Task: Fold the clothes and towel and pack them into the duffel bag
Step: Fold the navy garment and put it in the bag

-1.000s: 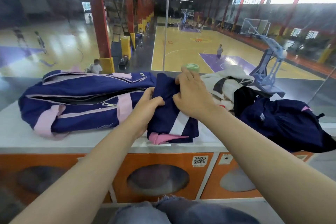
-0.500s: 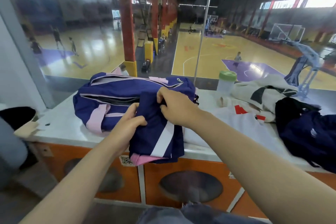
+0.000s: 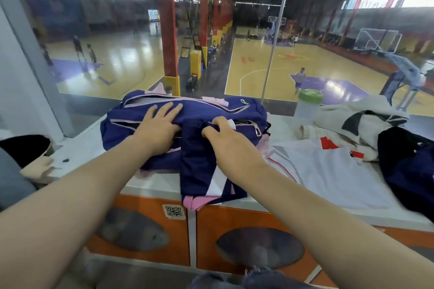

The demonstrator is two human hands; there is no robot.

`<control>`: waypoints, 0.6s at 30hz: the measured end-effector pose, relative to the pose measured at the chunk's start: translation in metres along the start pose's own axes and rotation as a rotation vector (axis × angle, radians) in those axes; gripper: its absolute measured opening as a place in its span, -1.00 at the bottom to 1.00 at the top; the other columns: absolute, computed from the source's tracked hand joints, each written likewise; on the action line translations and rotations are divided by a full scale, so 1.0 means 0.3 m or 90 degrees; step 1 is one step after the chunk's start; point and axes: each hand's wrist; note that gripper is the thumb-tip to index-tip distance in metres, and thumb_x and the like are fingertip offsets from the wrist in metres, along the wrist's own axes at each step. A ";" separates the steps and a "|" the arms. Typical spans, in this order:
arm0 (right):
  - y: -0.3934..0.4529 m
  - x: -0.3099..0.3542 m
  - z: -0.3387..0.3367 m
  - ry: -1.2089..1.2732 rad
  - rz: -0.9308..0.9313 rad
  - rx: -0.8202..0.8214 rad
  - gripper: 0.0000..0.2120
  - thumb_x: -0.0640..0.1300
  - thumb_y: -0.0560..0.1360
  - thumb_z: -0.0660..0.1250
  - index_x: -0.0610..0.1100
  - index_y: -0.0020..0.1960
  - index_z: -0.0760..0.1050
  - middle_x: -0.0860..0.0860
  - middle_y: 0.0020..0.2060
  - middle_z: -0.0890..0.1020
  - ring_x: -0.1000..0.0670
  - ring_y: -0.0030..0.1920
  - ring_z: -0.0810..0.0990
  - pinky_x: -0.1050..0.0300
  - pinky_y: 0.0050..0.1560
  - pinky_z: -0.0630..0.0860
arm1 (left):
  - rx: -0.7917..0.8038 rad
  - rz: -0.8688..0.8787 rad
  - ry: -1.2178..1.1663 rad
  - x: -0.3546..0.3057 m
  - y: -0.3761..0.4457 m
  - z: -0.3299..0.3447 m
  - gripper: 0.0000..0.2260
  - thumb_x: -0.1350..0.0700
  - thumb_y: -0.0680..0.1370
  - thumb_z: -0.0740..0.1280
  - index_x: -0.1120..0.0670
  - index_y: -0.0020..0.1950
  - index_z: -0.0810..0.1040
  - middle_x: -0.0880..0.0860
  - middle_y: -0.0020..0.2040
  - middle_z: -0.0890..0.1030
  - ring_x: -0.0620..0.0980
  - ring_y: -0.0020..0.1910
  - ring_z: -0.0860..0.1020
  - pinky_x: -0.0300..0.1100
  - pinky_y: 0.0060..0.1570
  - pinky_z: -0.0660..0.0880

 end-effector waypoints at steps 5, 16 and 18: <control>-0.014 -0.009 0.024 -0.010 -0.032 -0.018 -0.59 -0.35 0.50 0.22 -0.14 0.33 0.33 -0.13 0.31 0.29 -0.12 -0.14 0.58 0.01 -0.22 0.56 | -0.095 -0.050 0.062 0.025 0.099 -0.050 -0.44 0.16 0.56 0.28 -0.01 0.53 0.16 0.06 0.59 -0.19 0.22 0.52 0.06 0.27 0.35 0.24; 0.173 0.036 -0.011 -0.003 -0.120 -0.019 -0.65 -0.30 0.44 0.23 -0.20 0.22 0.40 -0.16 0.22 0.33 -0.14 -0.18 0.52 0.03 -0.24 0.43 | -0.102 0.119 -0.023 0.142 0.256 -0.208 -0.50 0.14 0.61 0.25 0.03 0.54 0.21 0.03 0.52 0.26 0.14 0.32 0.42 -0.09 0.17 0.37; 0.259 0.043 -0.014 0.017 -0.113 0.014 -0.66 -0.28 0.48 0.22 -0.22 0.25 0.40 -0.17 0.21 0.33 -0.15 -0.17 0.51 0.03 -0.20 0.44 | -0.103 0.141 -0.014 0.179 0.258 -0.230 -0.49 0.22 0.57 0.29 0.10 0.52 0.26 0.07 0.50 0.30 0.14 0.36 0.39 -0.10 0.24 0.33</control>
Point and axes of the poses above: each hand's wrist, its own y-axis towards the middle knuckle, its own z-axis out of the palm, x = y × z
